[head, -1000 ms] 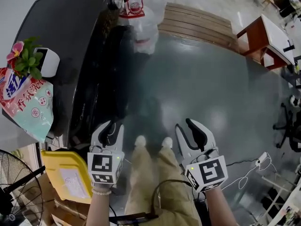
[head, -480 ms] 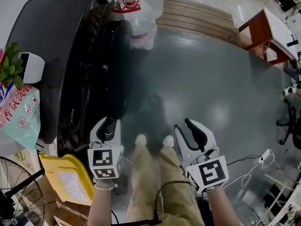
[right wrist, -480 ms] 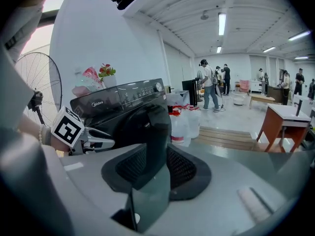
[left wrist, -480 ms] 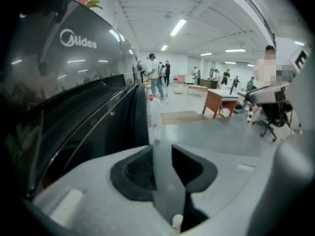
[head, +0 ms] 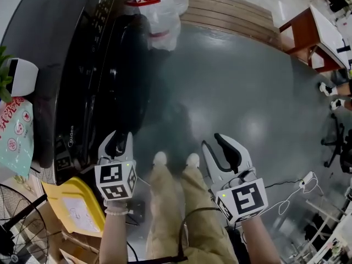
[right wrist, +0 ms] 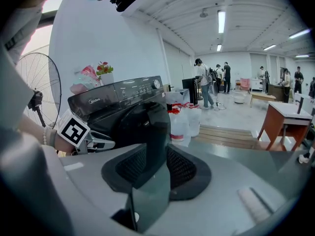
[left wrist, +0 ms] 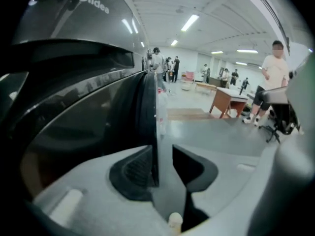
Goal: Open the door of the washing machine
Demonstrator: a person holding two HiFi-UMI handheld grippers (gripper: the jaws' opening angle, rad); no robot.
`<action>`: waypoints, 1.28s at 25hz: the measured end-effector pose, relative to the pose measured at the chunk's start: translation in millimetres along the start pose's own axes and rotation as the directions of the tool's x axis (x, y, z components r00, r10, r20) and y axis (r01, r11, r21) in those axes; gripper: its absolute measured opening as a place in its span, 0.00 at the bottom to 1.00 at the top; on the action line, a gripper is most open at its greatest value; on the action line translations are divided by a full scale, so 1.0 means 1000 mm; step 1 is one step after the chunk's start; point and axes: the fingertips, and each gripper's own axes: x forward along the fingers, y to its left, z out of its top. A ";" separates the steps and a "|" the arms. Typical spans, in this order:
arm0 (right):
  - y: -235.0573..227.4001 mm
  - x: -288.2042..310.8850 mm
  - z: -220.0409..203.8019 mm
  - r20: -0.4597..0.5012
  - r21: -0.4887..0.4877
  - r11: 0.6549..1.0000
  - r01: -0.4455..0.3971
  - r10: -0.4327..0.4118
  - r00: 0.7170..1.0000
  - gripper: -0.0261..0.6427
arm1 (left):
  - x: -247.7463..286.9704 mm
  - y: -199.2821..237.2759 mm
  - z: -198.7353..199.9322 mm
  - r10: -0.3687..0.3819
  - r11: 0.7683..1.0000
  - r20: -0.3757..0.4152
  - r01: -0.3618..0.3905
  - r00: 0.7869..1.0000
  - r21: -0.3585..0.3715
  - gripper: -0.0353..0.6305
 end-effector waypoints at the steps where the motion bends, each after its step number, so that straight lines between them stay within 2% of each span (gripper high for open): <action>1: -0.001 0.001 -0.001 -0.002 0.001 1.000 -0.001 0.001 1.000 0.21 | 0.002 0.002 -0.001 0.007 1.000 -0.004 -0.007 1.000 0.004 0.23; 6: -0.002 0.004 -0.005 -0.008 0.005 1.000 -0.007 0.007 1.000 0.21 | 0.011 0.007 -0.001 0.027 1.000 -0.014 -0.027 1.000 0.003 0.24; 9: -0.002 0.006 -0.008 -0.012 0.009 1.000 -0.011 0.012 1.000 0.21 | 0.015 0.008 0.000 0.044 0.999 -0.021 -0.043 0.999 0.029 0.23; 12: -0.002 0.007 -0.010 -0.016 0.013 1.000 -0.012 0.012 1.000 0.21 | 0.015 0.012 0.000 0.087 0.994 -0.027 -0.085 0.996 0.071 0.13; 15: -0.003 0.007 -0.010 -0.015 0.015 1.000 -0.011 0.011 1.000 0.21 | 0.015 0.012 0.000 0.101 0.992 -0.029 -0.099 0.994 0.083 0.12; 32: -0.003 0.004 -0.012 -0.015 0.019 1.000 -0.023 0.024 1.000 0.21 | 0.014 0.007 0.000 0.086 0.993 -0.048 -0.082 0.995 0.081 0.11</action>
